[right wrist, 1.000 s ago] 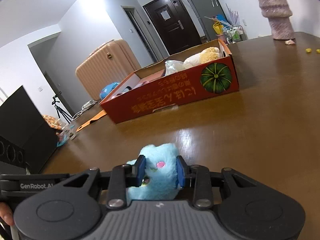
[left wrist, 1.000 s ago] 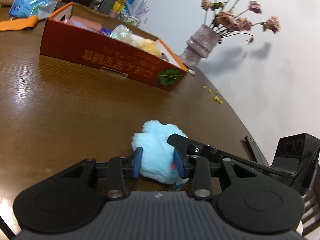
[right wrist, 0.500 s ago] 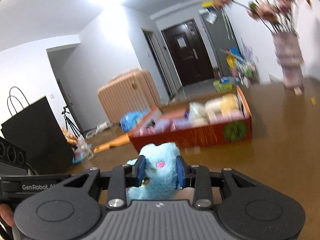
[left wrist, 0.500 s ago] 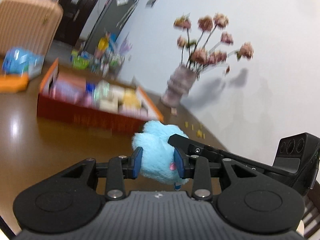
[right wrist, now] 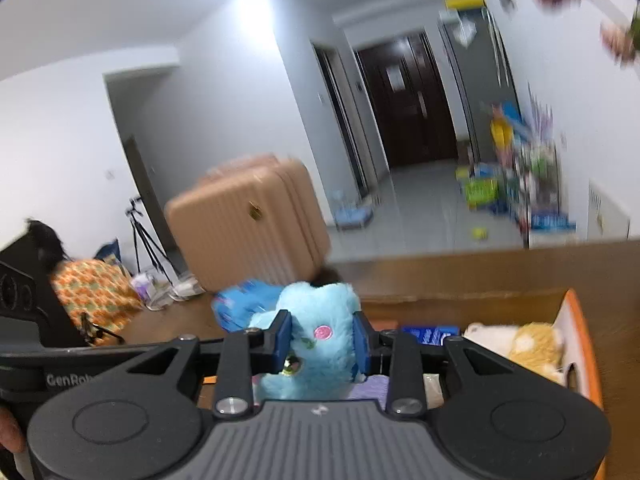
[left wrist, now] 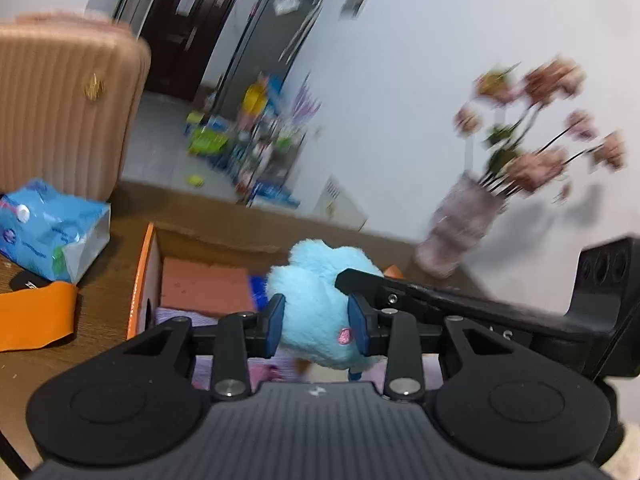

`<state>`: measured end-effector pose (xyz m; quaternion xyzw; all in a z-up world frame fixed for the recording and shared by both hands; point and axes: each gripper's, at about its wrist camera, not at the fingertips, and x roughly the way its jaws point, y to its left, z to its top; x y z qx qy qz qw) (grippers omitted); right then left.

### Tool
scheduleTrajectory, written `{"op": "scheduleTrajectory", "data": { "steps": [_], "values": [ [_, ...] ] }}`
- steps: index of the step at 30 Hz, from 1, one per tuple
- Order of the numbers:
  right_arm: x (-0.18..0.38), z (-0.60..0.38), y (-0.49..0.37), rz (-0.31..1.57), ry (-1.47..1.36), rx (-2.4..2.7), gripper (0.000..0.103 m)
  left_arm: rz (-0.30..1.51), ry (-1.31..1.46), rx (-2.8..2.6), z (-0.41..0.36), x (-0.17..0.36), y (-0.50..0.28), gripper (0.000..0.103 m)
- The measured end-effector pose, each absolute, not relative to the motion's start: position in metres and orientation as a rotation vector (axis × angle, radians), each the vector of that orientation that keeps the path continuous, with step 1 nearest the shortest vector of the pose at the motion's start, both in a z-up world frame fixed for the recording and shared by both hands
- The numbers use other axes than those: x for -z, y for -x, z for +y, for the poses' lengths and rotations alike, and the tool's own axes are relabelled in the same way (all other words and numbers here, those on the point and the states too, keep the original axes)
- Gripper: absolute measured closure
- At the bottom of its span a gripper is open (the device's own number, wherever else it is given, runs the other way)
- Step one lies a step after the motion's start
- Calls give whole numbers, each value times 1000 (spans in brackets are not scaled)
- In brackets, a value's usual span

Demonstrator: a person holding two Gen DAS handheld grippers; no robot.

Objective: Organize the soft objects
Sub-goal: 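Carry the blue plush into the box and lower it onto the items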

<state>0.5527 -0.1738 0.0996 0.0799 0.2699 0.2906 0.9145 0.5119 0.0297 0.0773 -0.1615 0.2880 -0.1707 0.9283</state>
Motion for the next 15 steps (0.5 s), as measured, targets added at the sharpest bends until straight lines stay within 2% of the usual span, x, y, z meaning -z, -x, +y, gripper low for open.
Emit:
{"op": "scheduleTrajectory", "data": {
  "steps": [2, 5, 9, 15],
  "values": [
    [-79, -170, -579, 626, -139, -572, 72, 658, 315, 340, 24, -54, -540, 76],
    [-40, -163, -609, 794, -80, -539, 76, 745, 241, 337, 8, -23, -561, 96],
    [-25, -161, -612, 838, -70, -530, 76, 757, 197, 315, 3, -3, -561, 98],
    [-27, -151, -616, 874, -13, -538, 75, 764, 207, 307, 6, -2, -559, 96]
  ]
}}
